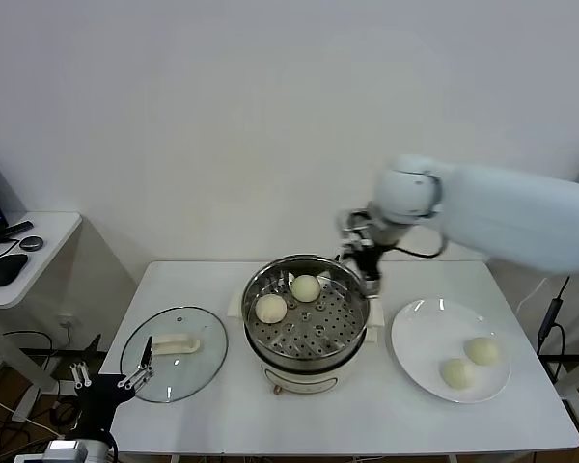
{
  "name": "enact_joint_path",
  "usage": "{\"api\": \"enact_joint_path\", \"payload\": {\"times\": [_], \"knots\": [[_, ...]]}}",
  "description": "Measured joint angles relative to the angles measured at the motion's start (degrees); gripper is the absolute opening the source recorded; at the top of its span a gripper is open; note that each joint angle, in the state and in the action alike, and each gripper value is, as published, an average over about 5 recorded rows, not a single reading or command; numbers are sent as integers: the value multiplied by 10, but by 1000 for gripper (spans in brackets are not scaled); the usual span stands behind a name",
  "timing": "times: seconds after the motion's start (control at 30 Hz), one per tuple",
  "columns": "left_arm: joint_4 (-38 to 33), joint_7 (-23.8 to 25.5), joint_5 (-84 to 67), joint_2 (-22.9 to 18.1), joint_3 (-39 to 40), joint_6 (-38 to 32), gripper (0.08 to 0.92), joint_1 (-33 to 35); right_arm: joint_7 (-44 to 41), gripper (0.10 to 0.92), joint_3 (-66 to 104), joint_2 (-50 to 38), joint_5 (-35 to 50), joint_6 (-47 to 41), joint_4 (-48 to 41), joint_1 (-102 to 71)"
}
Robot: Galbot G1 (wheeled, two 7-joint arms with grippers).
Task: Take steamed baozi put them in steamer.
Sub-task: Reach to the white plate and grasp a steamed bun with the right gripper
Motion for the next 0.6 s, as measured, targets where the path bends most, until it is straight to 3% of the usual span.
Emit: {"api": "enact_joint_path", "payload": {"times": [0.33,0.6], "knots": [[8,0,1,1,-1,3,823,-4,-41,823,29,-161,-128,88,29,-56],[19,1,2,2,-4,4,823,-6,-32,823,131,-237,-198,122,23,-201]]}}
